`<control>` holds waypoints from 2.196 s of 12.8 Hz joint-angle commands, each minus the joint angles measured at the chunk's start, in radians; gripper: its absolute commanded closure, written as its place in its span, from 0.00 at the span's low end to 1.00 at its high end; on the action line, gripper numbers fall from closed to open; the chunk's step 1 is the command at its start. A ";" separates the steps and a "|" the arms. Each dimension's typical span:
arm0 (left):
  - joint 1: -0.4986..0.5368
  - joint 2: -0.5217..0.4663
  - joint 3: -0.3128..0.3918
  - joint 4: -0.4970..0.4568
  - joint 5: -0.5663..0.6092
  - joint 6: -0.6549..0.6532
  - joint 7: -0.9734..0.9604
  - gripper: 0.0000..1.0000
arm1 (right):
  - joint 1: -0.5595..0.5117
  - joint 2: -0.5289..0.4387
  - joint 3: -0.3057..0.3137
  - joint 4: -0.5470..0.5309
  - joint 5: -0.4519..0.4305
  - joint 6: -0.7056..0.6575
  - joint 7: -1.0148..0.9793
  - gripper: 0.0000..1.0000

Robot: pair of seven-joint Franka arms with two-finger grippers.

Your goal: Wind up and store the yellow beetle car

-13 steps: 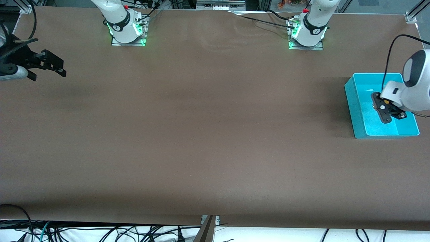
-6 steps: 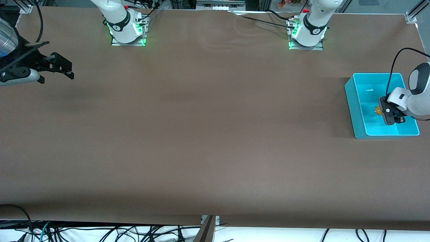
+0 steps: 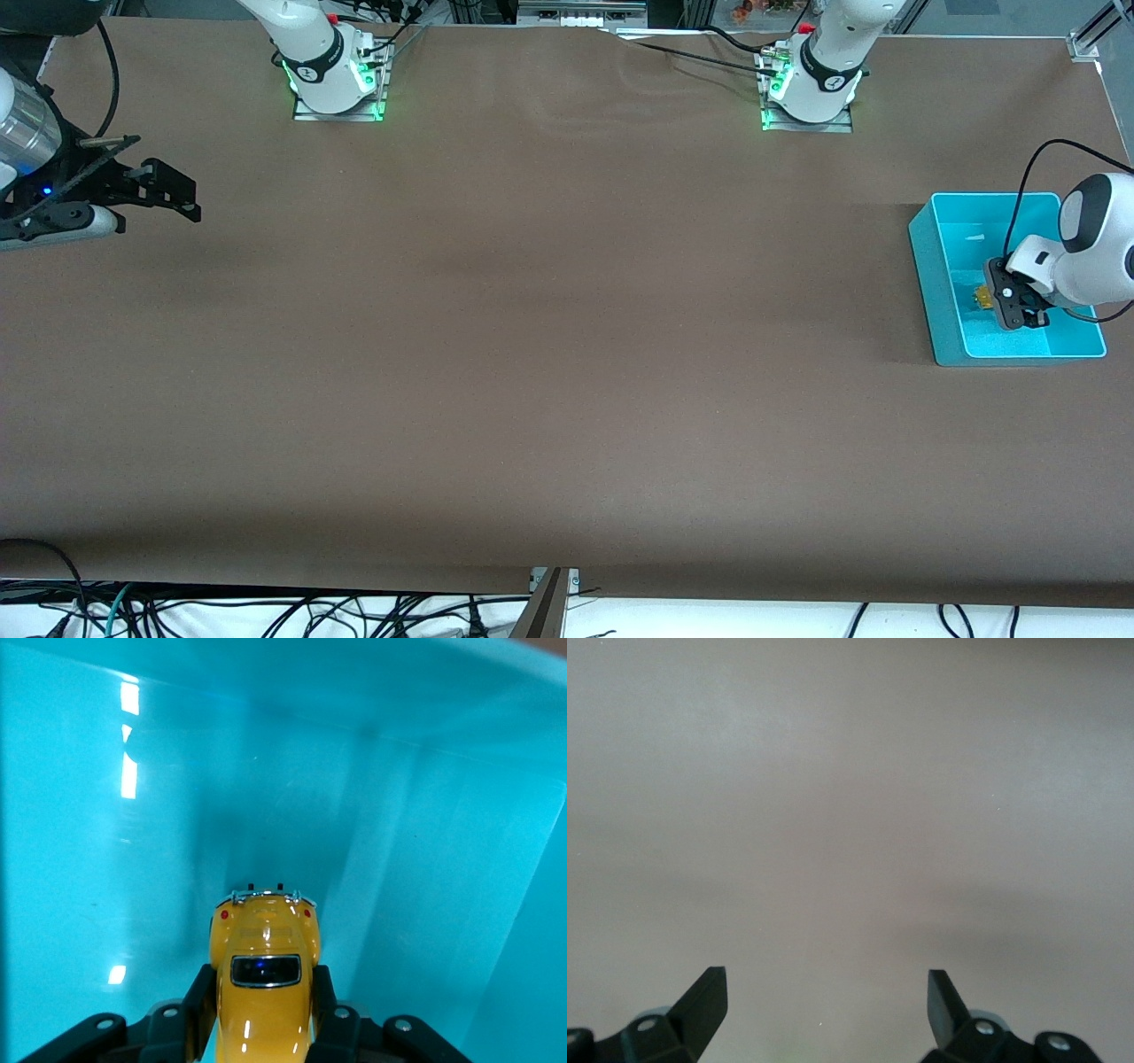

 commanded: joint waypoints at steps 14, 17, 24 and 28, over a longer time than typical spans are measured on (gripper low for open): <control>0.043 -0.077 -0.199 0.186 -0.144 -0.338 0.017 0.00 | 0.009 0.000 -0.020 0.040 -0.043 -0.014 0.006 0.00; -0.083 -0.074 -0.196 0.358 -0.235 -0.484 -0.001 0.00 | 0.009 -0.005 -0.020 0.044 -0.043 -0.014 0.011 0.00; -0.276 -0.071 -0.184 0.590 -0.257 -0.501 -0.124 0.00 | 0.009 -0.006 -0.023 0.040 -0.044 -0.016 0.011 0.00; -0.317 -0.076 -0.184 0.642 -0.340 -0.536 -0.218 0.00 | 0.009 -0.005 -0.023 0.042 -0.043 -0.012 0.009 0.00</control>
